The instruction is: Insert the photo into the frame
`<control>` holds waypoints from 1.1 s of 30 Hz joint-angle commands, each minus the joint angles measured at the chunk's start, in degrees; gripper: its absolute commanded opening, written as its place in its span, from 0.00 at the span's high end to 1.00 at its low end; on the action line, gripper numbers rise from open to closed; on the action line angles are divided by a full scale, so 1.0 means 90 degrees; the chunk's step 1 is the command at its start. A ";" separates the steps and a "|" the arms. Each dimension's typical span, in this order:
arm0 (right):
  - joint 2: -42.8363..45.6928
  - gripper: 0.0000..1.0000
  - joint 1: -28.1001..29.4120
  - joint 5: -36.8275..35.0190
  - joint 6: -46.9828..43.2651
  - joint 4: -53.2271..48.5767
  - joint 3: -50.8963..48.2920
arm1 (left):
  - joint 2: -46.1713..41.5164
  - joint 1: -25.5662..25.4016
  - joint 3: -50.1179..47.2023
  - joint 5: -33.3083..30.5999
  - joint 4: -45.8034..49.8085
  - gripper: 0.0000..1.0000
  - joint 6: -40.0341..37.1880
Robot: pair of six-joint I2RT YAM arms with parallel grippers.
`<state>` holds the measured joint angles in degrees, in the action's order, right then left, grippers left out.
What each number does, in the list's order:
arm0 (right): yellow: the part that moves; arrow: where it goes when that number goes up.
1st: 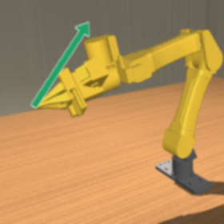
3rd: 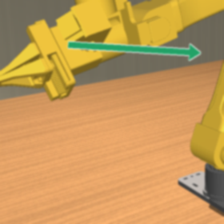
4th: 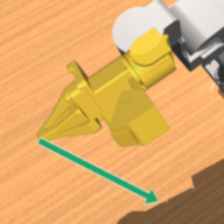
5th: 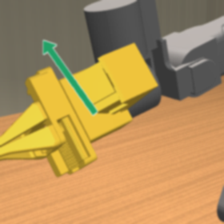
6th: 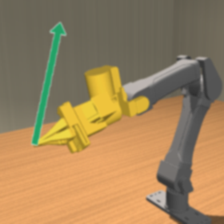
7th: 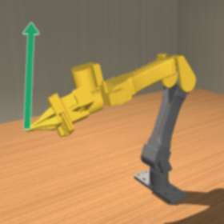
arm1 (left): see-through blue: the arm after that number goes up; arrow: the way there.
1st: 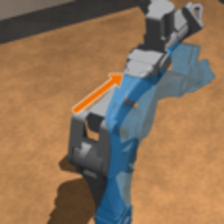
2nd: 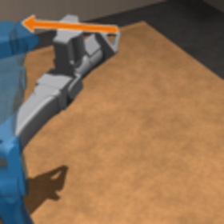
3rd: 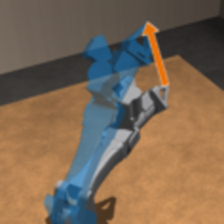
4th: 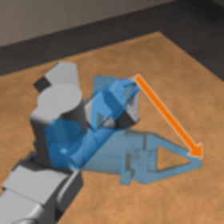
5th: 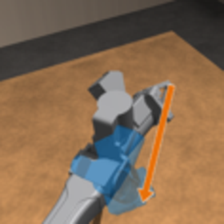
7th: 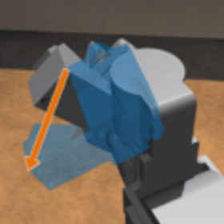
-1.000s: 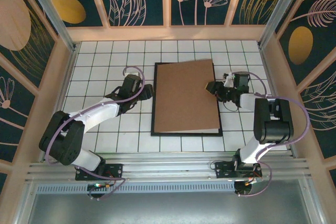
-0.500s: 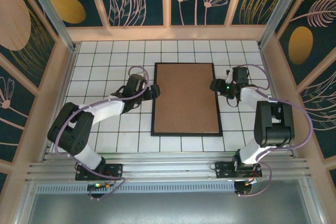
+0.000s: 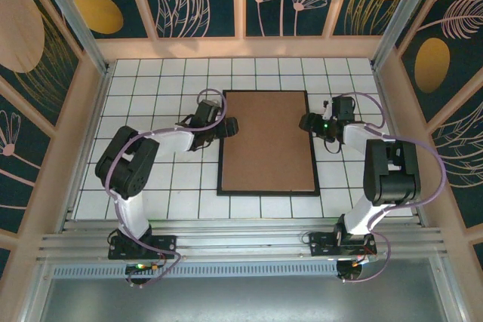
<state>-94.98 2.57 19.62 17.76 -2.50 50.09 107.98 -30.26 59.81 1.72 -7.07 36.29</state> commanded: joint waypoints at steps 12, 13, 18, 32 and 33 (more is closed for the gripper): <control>-0.0029 0.23 0.0624 0.0806 0.0309 0.0389 -0.0325 | -0.0253 0.0045 -0.0542 0.0396 -0.0110 0.14 0.0119; 0.0019 0.23 0.0697 0.0913 0.0348 0.0420 -0.0347 | -0.0408 0.0066 -0.0739 0.0336 -0.0118 0.15 0.0154; 0.0244 0.23 0.0974 0.1177 0.0303 0.0337 -0.0207 | -0.1192 0.0353 -0.1520 -0.0003 -0.0105 0.14 0.0220; -0.0727 0.23 0.0951 -0.0474 -0.0494 -0.0128 0.1360 | -0.1127 0.0735 -0.1082 -0.0201 0.0047 0.13 -0.0026; -0.0859 0.23 0.0946 -0.0443 -0.0472 -0.0091 0.1496 | -0.0963 0.0755 -0.0975 -0.0189 0.0067 0.13 -0.0029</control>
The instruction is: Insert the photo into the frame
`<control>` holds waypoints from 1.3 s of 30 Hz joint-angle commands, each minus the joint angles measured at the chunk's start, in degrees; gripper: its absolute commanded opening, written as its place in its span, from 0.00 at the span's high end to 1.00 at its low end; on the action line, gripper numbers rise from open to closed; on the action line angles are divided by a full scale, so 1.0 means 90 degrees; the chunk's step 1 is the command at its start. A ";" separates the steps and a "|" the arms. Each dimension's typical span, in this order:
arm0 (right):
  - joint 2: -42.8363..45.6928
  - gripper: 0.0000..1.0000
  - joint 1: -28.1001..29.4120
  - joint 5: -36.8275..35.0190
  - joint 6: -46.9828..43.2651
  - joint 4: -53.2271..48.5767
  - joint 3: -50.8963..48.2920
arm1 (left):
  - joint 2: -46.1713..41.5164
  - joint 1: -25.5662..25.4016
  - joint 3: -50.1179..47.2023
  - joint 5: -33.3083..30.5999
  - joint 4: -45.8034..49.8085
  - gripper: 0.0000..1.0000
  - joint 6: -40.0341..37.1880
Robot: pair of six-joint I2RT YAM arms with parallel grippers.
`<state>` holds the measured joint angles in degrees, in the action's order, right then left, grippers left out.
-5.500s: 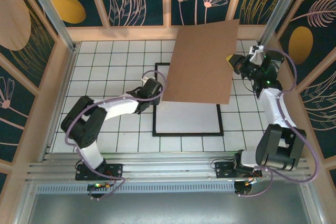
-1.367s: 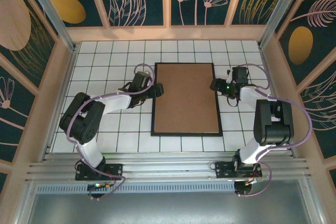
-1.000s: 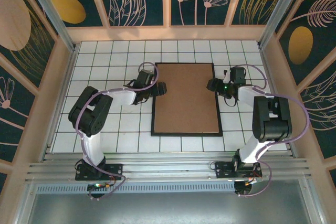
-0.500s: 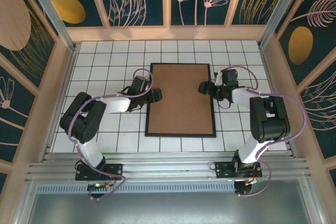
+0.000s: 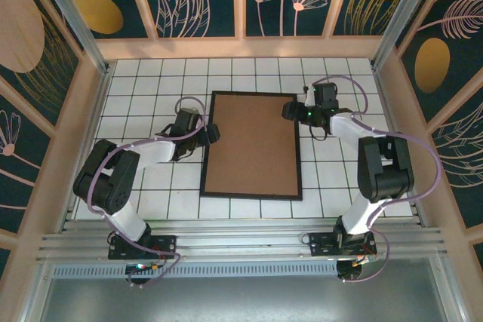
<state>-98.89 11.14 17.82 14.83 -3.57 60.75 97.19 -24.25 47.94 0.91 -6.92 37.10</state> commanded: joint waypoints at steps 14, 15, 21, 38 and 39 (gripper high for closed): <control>-0.0588 0.23 -0.0176 -0.0096 0.0012 -0.0112 0.0068 | 0.1138 0.0107 0.1254 0.0069 0.0260 0.26 -0.0549; -0.0600 0.23 -0.0176 -0.0037 0.0048 -0.0066 -0.0012 | 0.1177 0.0107 0.1272 0.0036 0.0293 0.28 -0.0596; -0.0728 0.25 -0.0165 0.0415 0.0247 0.0238 -0.0329 | 0.1445 0.0107 0.1441 -0.0047 0.0483 0.43 -0.0781; -0.0599 0.29 0.0239 0.1133 0.0403 0.0335 -0.0375 | 0.0474 0.0107 0.0015 -0.0764 0.0495 0.76 -0.0690; -0.0499 0.29 0.0242 0.1035 0.0341 0.0213 -0.0373 | 0.0376 0.0107 -0.0098 -0.0834 0.0495 0.77 -0.0687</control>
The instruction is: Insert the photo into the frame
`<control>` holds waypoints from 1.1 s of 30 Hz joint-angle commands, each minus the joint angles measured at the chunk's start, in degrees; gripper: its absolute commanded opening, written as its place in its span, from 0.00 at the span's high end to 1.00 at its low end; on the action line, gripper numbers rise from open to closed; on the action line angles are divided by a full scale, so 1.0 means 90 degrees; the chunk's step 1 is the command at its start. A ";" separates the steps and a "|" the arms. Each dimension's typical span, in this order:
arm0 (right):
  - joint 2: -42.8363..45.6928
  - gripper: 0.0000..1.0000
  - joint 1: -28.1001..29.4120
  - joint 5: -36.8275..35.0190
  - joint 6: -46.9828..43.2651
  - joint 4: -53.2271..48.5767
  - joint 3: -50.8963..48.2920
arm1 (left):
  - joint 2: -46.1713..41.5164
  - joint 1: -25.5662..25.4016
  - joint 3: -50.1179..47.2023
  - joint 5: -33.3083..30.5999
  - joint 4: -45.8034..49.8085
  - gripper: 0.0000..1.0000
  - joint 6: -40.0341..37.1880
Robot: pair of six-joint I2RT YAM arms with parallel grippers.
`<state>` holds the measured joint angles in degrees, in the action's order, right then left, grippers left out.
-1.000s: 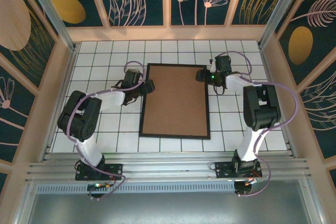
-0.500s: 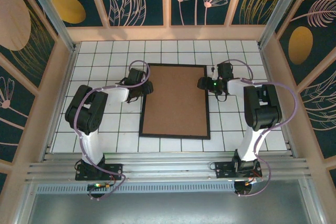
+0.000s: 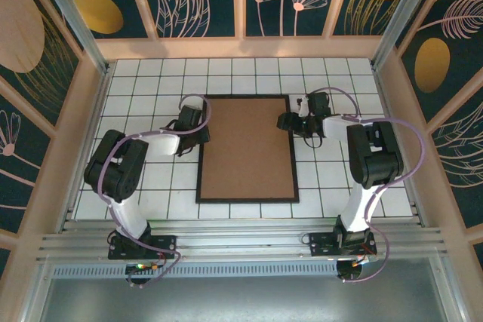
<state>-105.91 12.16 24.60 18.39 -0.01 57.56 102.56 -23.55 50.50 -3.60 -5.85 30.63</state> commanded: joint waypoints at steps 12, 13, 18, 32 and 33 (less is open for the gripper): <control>0.1027 0.32 0.0134 -0.1600 -0.0953 -0.1906 0.0201 | -0.0402 0.0029 -0.0533 -0.0567 0.0308 0.81 0.0048; 0.1003 0.33 0.0133 -0.1560 -0.0961 -0.1892 0.0231 | -0.0391 0.0031 -0.0505 -0.0572 0.0317 0.81 0.0025; 0.0342 0.43 0.0061 -0.0992 -0.0920 -0.1684 0.0912 | -0.0159 0.0029 -0.0245 -0.0607 0.0331 0.81 -0.0115; -0.1389 0.69 -0.0222 -0.0276 -0.1213 -0.2238 0.2766 | -0.0017 0.0029 -0.0034 -0.0450 0.0360 0.81 -0.0186; -0.1460 0.70 -0.0221 -0.0254 -0.1230 -0.2276 0.2829 | -0.0031 0.0024 -0.0020 -0.0450 0.0364 0.81 -0.0191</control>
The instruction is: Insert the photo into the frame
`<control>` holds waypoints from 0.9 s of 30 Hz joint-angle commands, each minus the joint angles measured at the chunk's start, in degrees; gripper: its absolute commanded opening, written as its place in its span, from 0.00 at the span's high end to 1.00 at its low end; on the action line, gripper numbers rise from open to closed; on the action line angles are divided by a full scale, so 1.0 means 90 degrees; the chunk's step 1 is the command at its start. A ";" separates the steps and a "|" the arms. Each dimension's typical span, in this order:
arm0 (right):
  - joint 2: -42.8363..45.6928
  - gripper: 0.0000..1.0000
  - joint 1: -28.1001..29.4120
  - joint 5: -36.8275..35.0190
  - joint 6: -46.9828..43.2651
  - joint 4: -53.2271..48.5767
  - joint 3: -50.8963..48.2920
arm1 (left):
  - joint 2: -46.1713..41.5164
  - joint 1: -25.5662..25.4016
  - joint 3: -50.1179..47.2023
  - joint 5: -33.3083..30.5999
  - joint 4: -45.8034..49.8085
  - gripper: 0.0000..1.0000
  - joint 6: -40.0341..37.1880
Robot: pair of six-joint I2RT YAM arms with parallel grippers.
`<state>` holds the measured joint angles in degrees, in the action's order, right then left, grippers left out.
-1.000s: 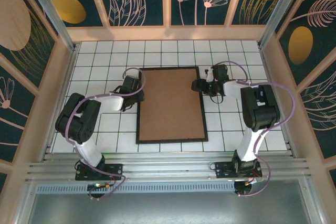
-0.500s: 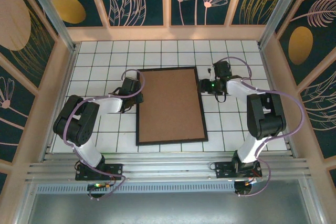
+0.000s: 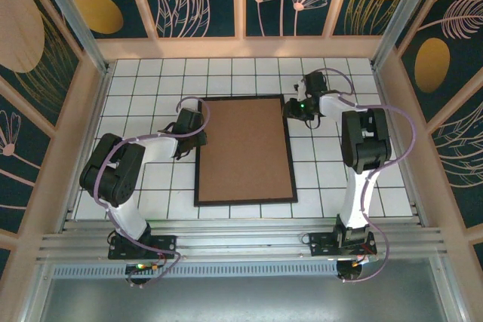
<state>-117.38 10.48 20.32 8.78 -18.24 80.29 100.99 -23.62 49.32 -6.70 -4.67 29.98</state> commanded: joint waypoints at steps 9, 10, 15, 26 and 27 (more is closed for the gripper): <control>-0.0578 0.74 -0.0069 0.0273 -0.0257 -0.0374 0.0639 | 0.0087 0.0036 0.0087 -0.0065 0.0235 0.81 -0.0108; -0.0598 0.74 -0.0085 0.0262 -0.0270 -0.0385 0.0650 | 0.0087 0.0031 0.0094 -0.0047 0.0235 0.81 -0.0110; -0.0705 0.75 -0.0076 0.0310 -0.0282 -0.0405 0.0654 | 0.0083 0.0036 0.0117 -0.0023 0.0226 0.81 -0.0110; -0.0834 0.70 0.0132 0.0241 -0.0267 -0.0478 0.0569 | 0.0136 0.0034 0.0151 0.0124 0.0169 0.81 -0.0186; -0.0826 0.69 0.0160 0.0224 -0.0265 -0.0473 0.0545 | 0.0144 0.0028 0.0147 0.0143 0.0158 0.80 -0.0195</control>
<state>-122.28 10.28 22.65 7.49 -19.92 85.03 101.01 -23.57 49.52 -6.42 -4.40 29.52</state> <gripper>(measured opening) 0.306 0.196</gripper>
